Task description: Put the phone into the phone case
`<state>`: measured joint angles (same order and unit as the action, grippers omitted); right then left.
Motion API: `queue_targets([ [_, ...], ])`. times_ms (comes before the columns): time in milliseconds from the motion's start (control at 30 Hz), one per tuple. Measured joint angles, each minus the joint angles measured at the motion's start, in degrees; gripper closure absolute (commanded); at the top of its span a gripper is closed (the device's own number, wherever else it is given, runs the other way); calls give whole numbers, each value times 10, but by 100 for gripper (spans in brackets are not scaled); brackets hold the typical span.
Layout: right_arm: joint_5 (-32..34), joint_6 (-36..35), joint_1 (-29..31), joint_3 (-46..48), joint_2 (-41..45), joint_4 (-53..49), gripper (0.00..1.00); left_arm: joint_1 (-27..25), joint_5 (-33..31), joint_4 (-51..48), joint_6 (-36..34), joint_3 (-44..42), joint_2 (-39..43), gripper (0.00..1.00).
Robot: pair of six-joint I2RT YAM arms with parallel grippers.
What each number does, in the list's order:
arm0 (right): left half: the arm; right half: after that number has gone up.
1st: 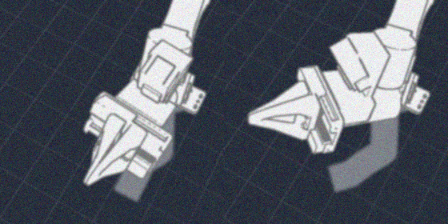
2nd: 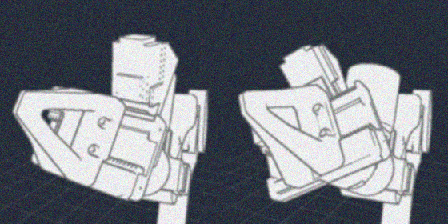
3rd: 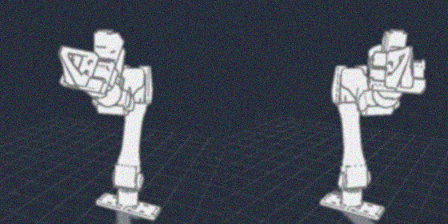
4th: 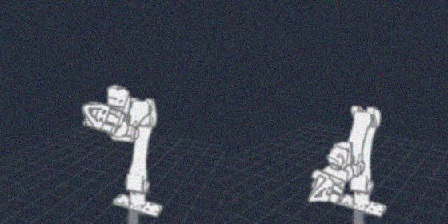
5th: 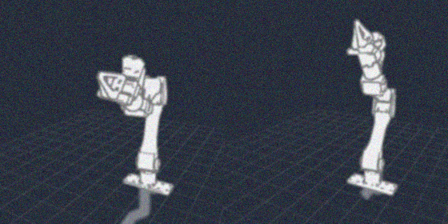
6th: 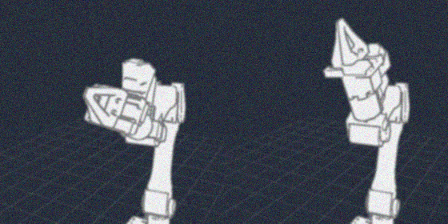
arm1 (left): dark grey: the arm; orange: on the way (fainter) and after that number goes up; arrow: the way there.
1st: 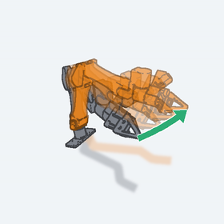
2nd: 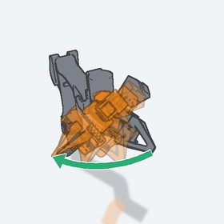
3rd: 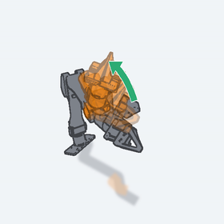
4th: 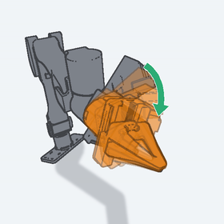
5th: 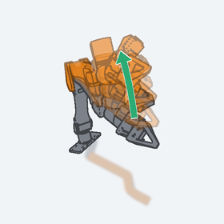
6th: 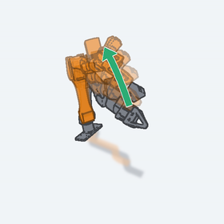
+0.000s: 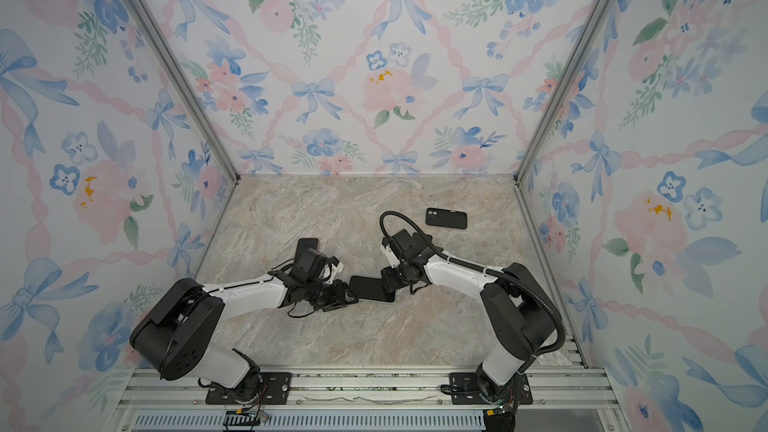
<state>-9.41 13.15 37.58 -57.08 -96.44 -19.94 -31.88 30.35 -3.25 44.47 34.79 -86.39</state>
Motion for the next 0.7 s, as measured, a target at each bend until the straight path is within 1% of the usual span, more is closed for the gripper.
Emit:
queue_targets([
  [200,-40,-30,-24,-22,-46,12,39,-1,4,10,9,2,-7,52],
  [433,-77,-37,-22,-23,-57,13,48,4,17,19,8,24,-38,54],
  [700,-84,-25,-9,-9,-43,4,58,30,34,19,1,54,-72,55],
])
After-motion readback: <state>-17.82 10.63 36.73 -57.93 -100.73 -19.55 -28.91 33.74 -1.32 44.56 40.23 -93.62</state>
